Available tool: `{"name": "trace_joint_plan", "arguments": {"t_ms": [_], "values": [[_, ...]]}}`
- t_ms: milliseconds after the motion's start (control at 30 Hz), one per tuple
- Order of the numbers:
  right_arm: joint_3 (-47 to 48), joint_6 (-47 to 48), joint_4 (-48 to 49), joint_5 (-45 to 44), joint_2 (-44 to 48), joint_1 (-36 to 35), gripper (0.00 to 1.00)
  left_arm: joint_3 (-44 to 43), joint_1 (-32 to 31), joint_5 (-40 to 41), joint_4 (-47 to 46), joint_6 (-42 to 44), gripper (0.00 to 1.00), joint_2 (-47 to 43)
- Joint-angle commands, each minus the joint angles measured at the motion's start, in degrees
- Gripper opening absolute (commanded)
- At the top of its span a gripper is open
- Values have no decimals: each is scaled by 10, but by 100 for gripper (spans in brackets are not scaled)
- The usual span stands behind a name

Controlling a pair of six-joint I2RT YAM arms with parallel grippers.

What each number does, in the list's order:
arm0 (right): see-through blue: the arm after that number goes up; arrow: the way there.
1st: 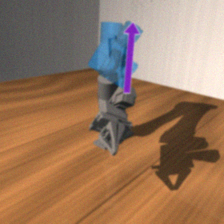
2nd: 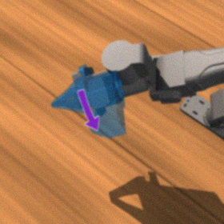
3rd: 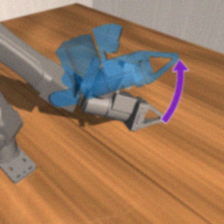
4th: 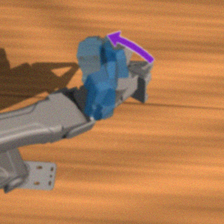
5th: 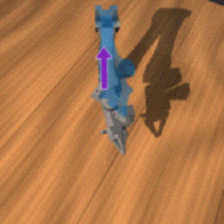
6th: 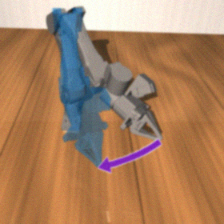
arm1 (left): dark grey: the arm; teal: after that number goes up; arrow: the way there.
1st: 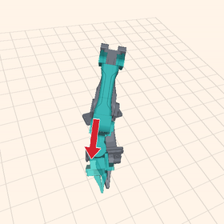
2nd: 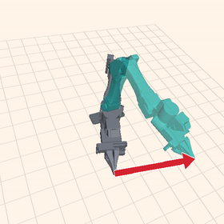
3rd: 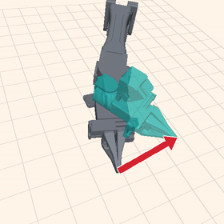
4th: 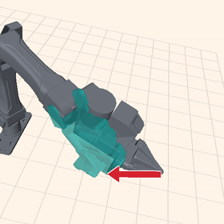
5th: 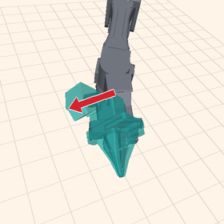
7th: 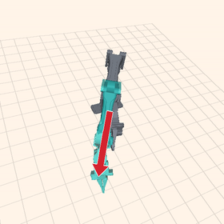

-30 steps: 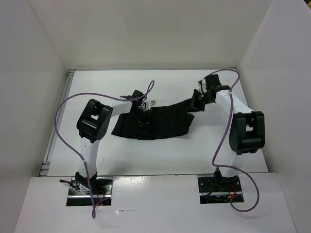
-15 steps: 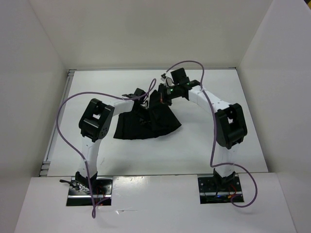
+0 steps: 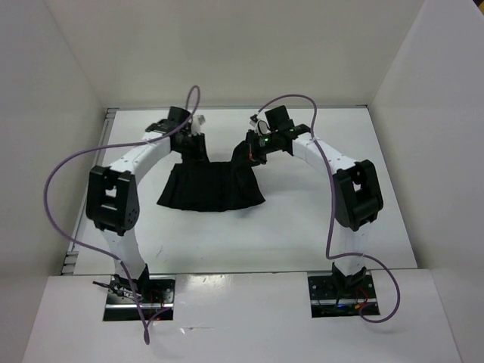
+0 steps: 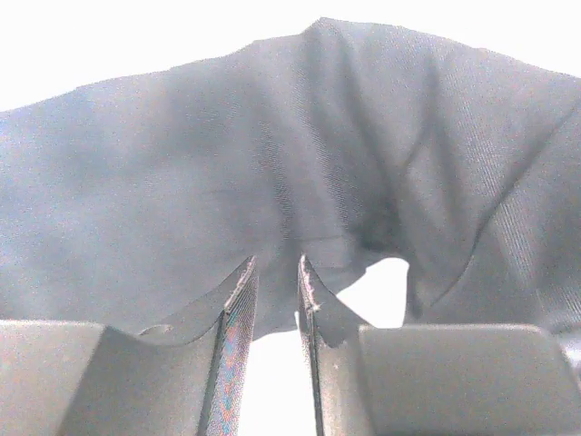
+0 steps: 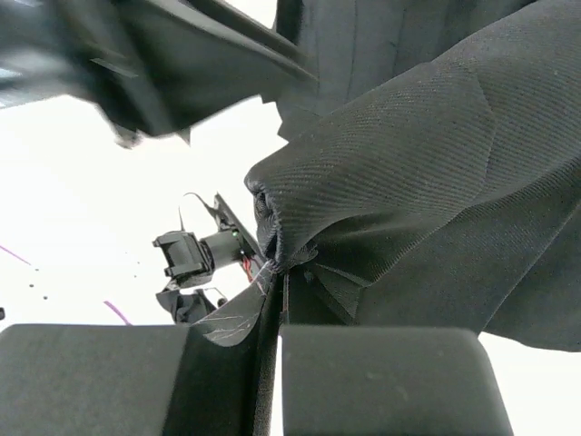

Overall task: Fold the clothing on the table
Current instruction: Fold the skirt

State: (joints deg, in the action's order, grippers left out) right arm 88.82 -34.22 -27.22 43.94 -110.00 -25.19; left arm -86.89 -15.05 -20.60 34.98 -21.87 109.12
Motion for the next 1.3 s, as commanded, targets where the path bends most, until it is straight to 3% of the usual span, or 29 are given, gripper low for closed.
{"name": "trace_joint_plan", "arguments": {"t_ms": [0, 233, 433, 600, 1033, 1267], "values": [[0, 11, 5, 5, 36, 6, 0, -1, 47, 105, 37, 17, 32, -53], [-13, 28, -6, 5, 58, 36, 0, 51, 122, 234, 32, -1, 21, -53], [-36, 51, -18, 11, 81, 66, 0, 64, 134, 267, 21, -6, 18, -6], [-55, 64, -30, 16, 100, 95, 0, 88, 134, 237, 3, -12, 16, 16], [-49, 109, -65, 38, 111, 190, 0, 119, -12, 159, -40, -53, 15, 65], [-9, 79, -38, 47, 74, 130, 0, 107, -42, 132, -51, -64, 15, 76]]}}
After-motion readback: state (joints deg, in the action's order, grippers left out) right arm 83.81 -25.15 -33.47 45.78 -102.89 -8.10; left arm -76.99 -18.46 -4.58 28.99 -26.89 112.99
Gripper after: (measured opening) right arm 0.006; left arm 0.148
